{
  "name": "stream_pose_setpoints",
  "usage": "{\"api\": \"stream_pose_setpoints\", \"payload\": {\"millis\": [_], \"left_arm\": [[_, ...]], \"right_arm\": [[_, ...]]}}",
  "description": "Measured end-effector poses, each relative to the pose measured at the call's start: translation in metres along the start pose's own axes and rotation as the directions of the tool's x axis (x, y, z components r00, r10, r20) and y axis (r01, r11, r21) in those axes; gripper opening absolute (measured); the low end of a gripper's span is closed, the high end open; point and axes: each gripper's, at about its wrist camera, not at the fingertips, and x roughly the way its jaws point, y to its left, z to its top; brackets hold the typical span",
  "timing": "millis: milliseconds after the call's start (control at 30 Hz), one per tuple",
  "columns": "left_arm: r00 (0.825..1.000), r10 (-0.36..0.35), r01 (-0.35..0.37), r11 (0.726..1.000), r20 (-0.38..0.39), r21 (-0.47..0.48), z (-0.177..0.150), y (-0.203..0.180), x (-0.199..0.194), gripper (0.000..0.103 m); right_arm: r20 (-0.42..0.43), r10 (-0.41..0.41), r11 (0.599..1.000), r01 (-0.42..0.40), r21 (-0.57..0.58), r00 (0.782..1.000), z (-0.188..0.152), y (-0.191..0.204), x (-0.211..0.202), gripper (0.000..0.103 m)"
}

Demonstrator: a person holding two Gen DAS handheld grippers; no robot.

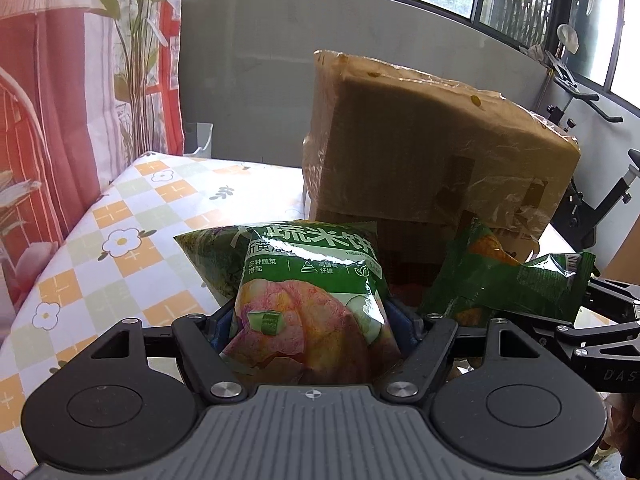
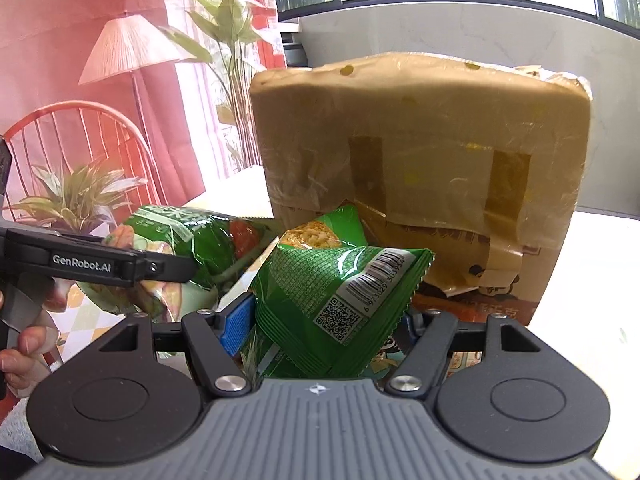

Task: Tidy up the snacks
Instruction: 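Grasp the green cucumber chip bag with left tool while right tool grasps green chip bag, then lift both green chip bags over the box and open both tools inside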

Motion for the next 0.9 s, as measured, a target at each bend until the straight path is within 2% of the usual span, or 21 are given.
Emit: {"api": "stream_pose_setpoints", "payload": {"millis": [367,600,900], "left_arm": [[0.993,0.011,-0.014,1.000,0.118,0.026,0.025,-0.014,-0.028,0.076],[0.987,0.003,-0.010,0.999,0.160,0.037,0.036,-0.023,-0.037,0.076],[0.971,0.006,-0.022,0.998,0.239,0.064,0.053,-0.032,-0.054,0.076]], "right_arm": [[0.076,-0.004,1.000,0.005,-0.010,0.997,0.015,-0.004,-0.016,0.071],[0.110,-0.001,1.000,0.004,-0.029,0.994,0.025,-0.008,-0.025,0.071],[0.199,0.025,1.000,-0.022,-0.022,0.980,0.045,-0.013,-0.043,0.070]]}}
